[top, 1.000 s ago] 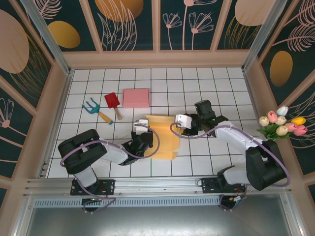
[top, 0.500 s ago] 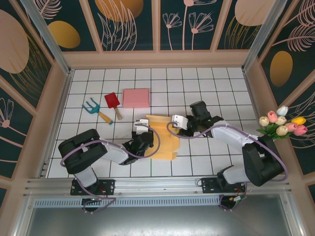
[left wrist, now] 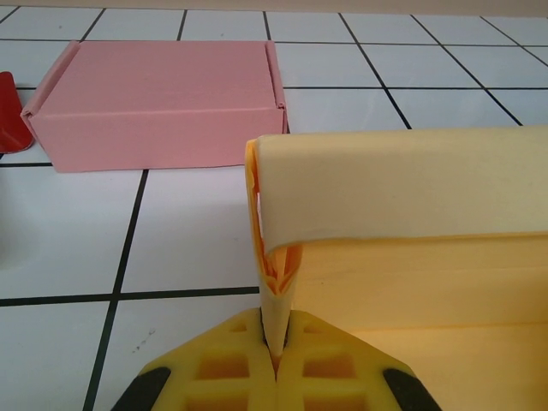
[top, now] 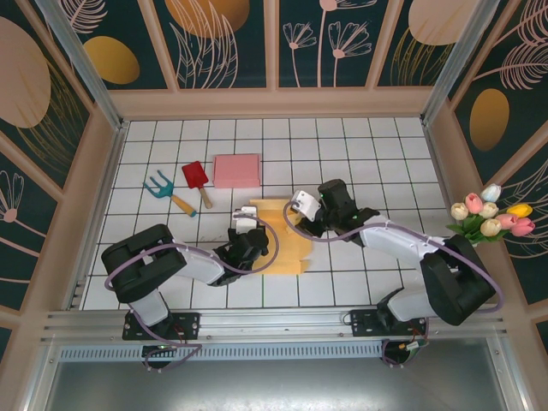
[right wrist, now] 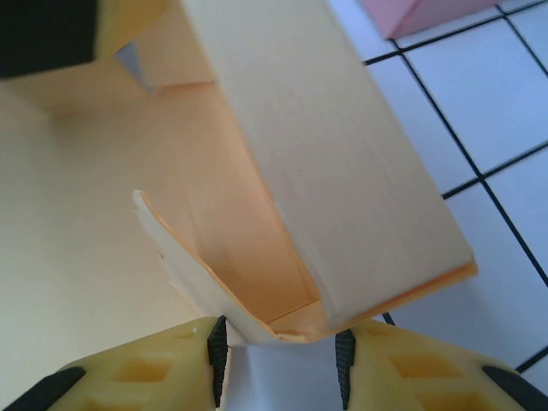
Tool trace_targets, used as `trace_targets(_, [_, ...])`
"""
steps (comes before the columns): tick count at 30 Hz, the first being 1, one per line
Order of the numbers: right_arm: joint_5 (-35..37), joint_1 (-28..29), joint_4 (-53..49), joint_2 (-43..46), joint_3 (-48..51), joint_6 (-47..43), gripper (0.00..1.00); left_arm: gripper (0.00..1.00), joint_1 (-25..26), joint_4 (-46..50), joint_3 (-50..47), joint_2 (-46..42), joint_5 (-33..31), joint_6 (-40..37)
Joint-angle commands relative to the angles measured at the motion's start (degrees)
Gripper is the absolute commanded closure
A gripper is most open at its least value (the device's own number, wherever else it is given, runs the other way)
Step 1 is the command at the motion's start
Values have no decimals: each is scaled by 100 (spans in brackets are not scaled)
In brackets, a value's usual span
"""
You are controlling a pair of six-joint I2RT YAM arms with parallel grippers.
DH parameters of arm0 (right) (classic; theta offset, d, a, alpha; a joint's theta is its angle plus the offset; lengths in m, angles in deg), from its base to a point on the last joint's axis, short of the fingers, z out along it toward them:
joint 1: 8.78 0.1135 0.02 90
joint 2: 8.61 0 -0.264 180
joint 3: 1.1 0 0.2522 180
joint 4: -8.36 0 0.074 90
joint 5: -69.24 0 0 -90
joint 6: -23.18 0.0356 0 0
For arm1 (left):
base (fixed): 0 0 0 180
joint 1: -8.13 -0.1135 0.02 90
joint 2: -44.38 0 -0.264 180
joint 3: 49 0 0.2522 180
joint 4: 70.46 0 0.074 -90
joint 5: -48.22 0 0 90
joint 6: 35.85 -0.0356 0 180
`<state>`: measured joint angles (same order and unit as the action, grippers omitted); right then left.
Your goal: Fold the paper box
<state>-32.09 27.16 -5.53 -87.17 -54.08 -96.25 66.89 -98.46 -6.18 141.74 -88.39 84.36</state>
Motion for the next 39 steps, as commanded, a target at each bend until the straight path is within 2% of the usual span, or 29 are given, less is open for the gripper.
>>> trace_targets(1, [509,211,1277,148,329,1378,59,100,57,22,182,-93,352,140])
trace_targets(4, [916,253,1813,103,588,2002,59,100,58,71,186,-164,439,195])
trace_targets(9, [1570,446,2821,-93,1008,2537,59,100,65,211,177,-260,538,328])
trace_targets(12, [1854,544,3424,-393,1145,2843,64,100,60,264,208,-288,697,396])
trace_targets(17, [2610,839,4300,-1019,1298,2844,69,100,57,657,349,-355,595,678])
trace_targets(21, [3400,1041,4470,-1561,1136,3066,76,100,63,1422,571,-455,202,1254])
trace_targets(24, [4637,1240,4386,-1840,1000,3355,79,100,58,2302,881,-399,-168,2001])
trace_targets(27, [5824,1303,3767,-1917,843,4192,79,100,59,2777,1063,-272,-373,2504])
trace_targets(29, [6057,1302,3513,-1876,825,4533,79,100,57,2875,1136,-229,-315,2640])
trace_targets(33, [5894,1273,2994,-1839,605,4720,76,100,64,2921,1197,-269,-133,2689])
trace_targets(34, [5575,1246,3112,-1838,613,4589,73,100,62,2920,1209,-285,-98,2671])
trace_targets(37, [3680,1105,4264,-1808,968,3955,67,100,61,2840,1216,-345,114,2587])
trace_targets(39, [3019,1073,4679,-1789,1160,3935,67,100,57,2794,1210,-374,228,2570])
